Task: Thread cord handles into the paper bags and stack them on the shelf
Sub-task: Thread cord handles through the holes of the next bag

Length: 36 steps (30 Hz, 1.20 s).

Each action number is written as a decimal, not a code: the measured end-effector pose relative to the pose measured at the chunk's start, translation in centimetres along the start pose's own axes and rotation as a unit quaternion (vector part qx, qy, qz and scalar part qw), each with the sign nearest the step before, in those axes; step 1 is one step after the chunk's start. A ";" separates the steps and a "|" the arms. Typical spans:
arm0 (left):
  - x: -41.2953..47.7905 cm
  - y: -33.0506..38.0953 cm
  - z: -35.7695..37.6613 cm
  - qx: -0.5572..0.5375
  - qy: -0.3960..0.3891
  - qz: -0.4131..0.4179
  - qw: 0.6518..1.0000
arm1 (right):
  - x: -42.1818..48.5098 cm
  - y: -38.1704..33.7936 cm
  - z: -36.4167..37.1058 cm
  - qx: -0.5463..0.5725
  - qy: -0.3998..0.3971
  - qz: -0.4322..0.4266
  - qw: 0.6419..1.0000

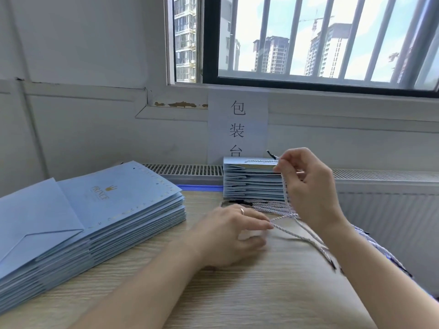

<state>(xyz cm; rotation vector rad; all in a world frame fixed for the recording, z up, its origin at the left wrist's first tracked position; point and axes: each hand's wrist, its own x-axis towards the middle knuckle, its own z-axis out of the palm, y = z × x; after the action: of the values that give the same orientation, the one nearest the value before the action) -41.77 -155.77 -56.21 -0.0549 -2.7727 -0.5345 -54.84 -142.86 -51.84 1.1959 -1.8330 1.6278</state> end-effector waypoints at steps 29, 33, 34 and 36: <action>-1.8 -0.4 -6.6 0.203 0.240 -0.208 0.926 | -2.3 -1.4 2.5 0.053 -0.077 -0.073 0.993; -4.5 -1.1 -7.2 0.240 0.082 -0.424 0.869 | -2.2 -1.2 2.8 0.068 -0.082 -0.013 0.994; -5.2 -1.3 -7.1 0.225 0.091 -0.429 0.870 | -2.2 -1.3 2.7 0.054 -0.084 -0.009 0.995; -6.0 -1.3 -7.0 0.229 0.134 -0.407 0.874 | -2.0 -1.1 2.4 0.030 -0.088 -0.012 0.996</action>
<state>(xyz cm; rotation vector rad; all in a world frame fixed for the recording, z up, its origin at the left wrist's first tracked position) -34.10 -159.41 -52.44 1.2295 -2.4556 -0.0227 -52.35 -144.39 -53.28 1.4216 -1.8773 1.6213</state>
